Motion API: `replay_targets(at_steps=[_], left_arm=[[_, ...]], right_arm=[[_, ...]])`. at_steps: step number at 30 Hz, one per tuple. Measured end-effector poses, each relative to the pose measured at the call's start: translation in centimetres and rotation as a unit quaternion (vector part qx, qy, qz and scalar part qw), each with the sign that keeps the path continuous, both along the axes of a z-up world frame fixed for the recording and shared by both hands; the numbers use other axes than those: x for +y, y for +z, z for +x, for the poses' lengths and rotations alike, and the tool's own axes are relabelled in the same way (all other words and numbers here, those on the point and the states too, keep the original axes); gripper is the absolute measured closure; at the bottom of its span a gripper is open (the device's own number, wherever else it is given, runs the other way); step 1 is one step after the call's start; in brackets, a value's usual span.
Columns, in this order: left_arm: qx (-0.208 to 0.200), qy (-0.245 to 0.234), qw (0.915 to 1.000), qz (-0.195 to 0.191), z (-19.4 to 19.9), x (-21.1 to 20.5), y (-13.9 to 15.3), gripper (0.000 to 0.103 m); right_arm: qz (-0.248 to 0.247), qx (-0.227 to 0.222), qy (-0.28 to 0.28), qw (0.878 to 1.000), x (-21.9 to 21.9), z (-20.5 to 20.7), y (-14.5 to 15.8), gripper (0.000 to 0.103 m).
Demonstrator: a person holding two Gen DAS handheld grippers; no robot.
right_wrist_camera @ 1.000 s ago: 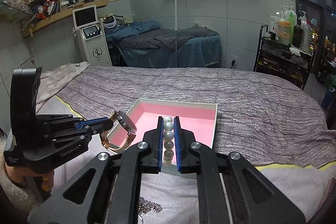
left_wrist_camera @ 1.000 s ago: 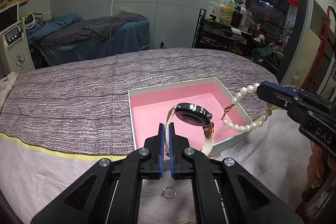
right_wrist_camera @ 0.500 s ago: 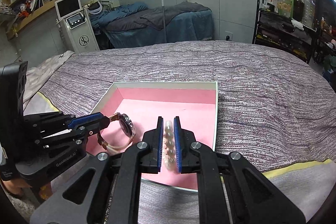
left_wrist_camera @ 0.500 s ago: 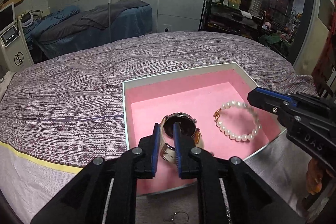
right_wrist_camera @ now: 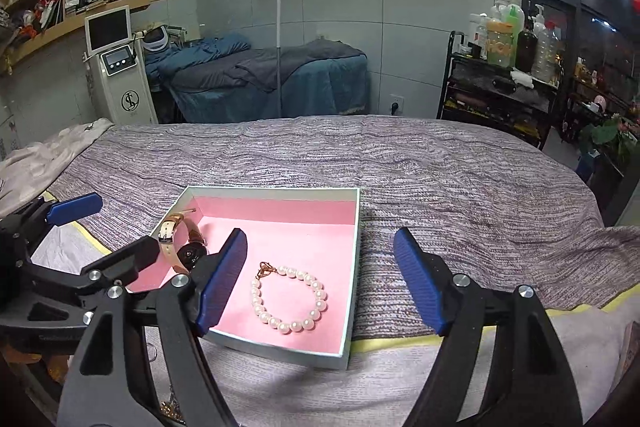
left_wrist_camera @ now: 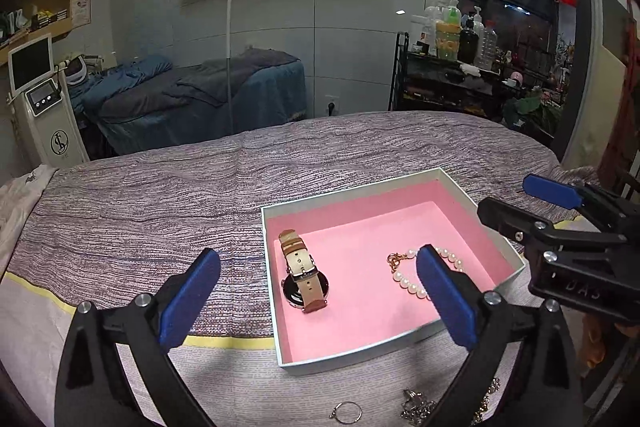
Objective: Organize jewelry
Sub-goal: 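Withdraw both grippers from the box back to the jewelry pile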
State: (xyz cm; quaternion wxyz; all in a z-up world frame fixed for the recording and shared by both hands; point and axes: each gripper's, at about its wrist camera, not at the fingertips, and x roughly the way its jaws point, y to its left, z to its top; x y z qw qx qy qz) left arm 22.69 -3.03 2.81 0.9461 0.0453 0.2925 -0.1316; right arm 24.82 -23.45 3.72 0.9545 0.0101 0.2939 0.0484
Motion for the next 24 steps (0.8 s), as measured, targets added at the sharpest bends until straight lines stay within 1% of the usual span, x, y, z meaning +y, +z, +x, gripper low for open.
replay_targets(at_steps=[4, 8, 11, 14, 19, 24], left_arm=[[0.006, 0.006, 0.9999, 0.01, -2.0, 0.8, -0.4, 0.006], [0.012, 0.005, 0.9999, -0.009, -4.6, 2.6, -1.5, 0.006], [0.025, 0.002, 0.9993, -0.029, -6.2, 4.0, -2.5, 0.006], [0.035, 0.005, 0.9988, -0.032, -8.0, 4.8, -3.7, 0.006], [0.045, -0.009, 0.9982, -0.039, -10.7, 5.5, -4.7, 0.007], [0.071, -0.024, 0.9965, -0.035, -12.4, 5.2, -6.1, 0.008]], right_arm=[[0.013, 0.017, 0.012, 1.0, -0.9, -2.0, -0.4, 0.027], [0.012, 0.034, 0.035, 0.999, -1.1, -4.8, -1.6, 0.027], [-0.003, 0.049, 0.048, 0.998, -0.6, -6.8, -2.8, 0.027], [-0.001, 0.061, 0.065, 0.996, -0.5, -8.7, -3.7, 0.027], [0.003, 0.081, 0.103, 0.991, 0.8, -11.8, -4.8, 0.027], [-0.011, 0.104, 0.141, 0.984, 3.5, -13.6, -6.2, 0.027]])
